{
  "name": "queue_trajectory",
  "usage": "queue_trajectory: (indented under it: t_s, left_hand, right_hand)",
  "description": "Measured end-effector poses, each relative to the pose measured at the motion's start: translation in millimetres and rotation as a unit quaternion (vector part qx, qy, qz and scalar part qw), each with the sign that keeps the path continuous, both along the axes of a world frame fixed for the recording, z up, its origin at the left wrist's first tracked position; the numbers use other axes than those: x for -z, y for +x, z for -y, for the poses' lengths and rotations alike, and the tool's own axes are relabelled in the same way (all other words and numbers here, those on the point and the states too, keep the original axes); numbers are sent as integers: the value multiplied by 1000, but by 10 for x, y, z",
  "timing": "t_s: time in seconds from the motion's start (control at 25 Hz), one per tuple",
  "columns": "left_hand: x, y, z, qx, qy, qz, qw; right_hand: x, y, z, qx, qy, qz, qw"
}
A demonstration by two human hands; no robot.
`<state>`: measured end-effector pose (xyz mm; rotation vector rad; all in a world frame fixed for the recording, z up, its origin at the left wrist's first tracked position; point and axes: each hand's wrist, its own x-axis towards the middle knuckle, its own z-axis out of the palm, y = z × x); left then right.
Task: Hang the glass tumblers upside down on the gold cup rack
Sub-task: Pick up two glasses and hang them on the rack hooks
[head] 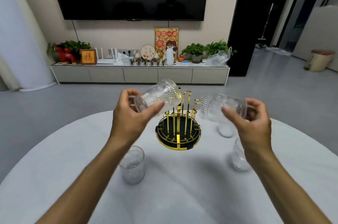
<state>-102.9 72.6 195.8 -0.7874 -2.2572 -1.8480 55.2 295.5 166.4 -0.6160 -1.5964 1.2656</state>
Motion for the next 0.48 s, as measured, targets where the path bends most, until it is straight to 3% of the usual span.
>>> queue_trajectory:
  t_s: [0.24,0.48]
  left_hand:
    - [1,-527,-387,-19,-187,-74,979]
    - [284,-616,-635,32,-230,-101,968]
  right_hand:
    - [-268,-486,-178,22,136,94,986]
    - [-23,-721,-243,1,212,151,965]
